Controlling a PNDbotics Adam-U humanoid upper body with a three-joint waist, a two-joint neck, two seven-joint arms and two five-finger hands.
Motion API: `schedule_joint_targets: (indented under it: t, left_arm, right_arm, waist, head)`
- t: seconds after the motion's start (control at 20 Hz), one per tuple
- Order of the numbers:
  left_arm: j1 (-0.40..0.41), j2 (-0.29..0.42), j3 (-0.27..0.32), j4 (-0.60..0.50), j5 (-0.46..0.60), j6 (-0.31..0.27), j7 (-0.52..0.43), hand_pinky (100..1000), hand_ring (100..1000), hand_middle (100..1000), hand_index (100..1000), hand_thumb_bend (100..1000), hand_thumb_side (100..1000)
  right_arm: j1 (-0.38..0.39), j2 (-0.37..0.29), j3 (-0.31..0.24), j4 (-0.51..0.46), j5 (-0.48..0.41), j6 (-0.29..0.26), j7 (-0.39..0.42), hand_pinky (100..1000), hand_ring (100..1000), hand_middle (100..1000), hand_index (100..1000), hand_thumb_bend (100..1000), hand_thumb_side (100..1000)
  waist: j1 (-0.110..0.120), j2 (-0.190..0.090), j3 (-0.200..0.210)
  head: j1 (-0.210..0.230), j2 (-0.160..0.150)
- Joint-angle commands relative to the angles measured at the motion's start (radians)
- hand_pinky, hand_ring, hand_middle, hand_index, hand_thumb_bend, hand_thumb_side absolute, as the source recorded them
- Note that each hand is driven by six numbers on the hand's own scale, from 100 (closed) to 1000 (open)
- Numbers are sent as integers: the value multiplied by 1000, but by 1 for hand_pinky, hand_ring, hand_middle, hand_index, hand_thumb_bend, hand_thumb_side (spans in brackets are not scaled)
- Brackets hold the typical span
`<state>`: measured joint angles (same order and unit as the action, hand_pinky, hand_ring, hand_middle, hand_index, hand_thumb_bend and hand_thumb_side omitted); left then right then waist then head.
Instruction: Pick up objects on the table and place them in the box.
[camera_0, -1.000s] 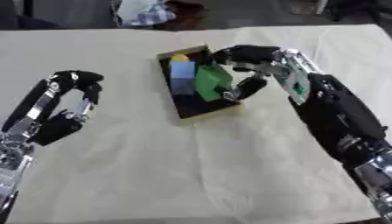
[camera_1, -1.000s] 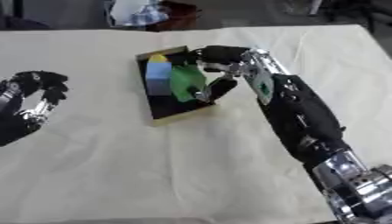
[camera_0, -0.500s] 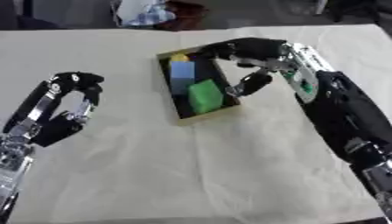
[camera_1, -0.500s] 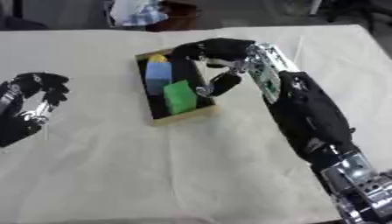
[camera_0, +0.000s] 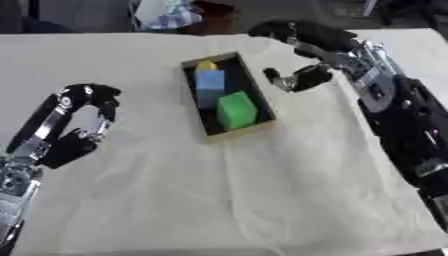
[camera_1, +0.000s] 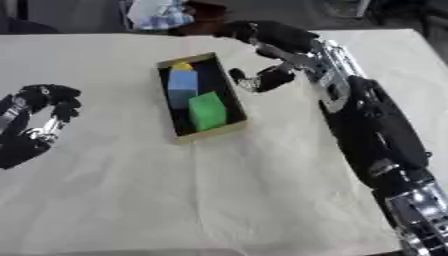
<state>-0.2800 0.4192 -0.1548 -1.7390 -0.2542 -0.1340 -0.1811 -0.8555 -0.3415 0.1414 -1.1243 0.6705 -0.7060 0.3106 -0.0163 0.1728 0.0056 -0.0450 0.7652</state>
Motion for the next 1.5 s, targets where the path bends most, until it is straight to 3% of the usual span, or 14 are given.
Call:
schedule_joint_targets:
  t: [0.05,0.15,0.2,0.25,0.35,0.4,0.45,0.5,0.65,1.05,1.5]
  left_arm:
    - [-4,2,19,-22,9,0,18,790,583,587,776,100,670]
    - [-1,-5,19,-21,15,0,29,790,581,585,774,100,671]
    - [2,-12,19,-20,19,1,36,791,581,587,774,100,636]
    - [5,-19,19,-18,24,2,44,792,583,588,775,100,691]
    - [16,-38,19,-12,34,4,62,796,588,593,776,100,688]
    - [21,-49,20,-9,37,6,72,796,589,594,777,100,699]
    - [27,-58,20,-6,41,7,82,798,590,597,779,100,705]
    - [31,-67,21,-5,47,6,92,799,592,597,778,100,713]
    - [41,-96,25,-3,63,-6,121,802,596,600,778,100,721]
    - [65,-153,26,12,105,-43,160,803,590,592,773,100,768]
    - [79,-169,28,19,126,-59,173,802,586,588,768,100,781]
  right_arm:
    - [23,-37,-29,-91,-156,43,23,920,909,893,1000,100,333]
    - [72,-29,-51,-137,-252,79,40,923,887,857,1000,100,397]
    - [103,-22,-65,-161,-303,101,47,925,878,841,998,100,319]
    - [136,-11,-79,-188,-352,126,58,926,872,829,993,100,455]
    - [205,18,-110,-248,-445,184,83,928,864,820,994,100,483]
    - [236,32,-123,-278,-482,210,94,926,857,814,995,100,491]
    - [263,43,-134,-305,-513,234,100,924,847,807,996,100,407]
    - [288,55,-143,-329,-540,257,100,921,838,791,995,100,513]
    - [355,88,-162,-391,-606,311,83,920,827,776,991,100,523]
    - [503,168,-181,-522,-698,391,66,921,815,764,996,100,535]
    - [544,171,-183,-548,-716,412,73,922,813,760,995,100,537]
  waist:
    - [-13,-22,-3]
    - [-12,-19,-5]
    - [-11,-18,-6]
    - [-11,-17,-7]
    - [-9,-15,-10]
    - [-8,-14,-12]
    - [-7,-14,-15]
    - [-7,-13,-17]
    - [-4,-10,-20]
    - [-5,-2,-25]
    - [-8,1,-20]
  head:
    - [10,5]
    - [15,5]
    - [17,5]
    - [20,5]
    - [29,5]
    - [33,5]
    - [36,5]
    - [37,5]
    - [42,5]
    - [43,5]
    - [53,5]
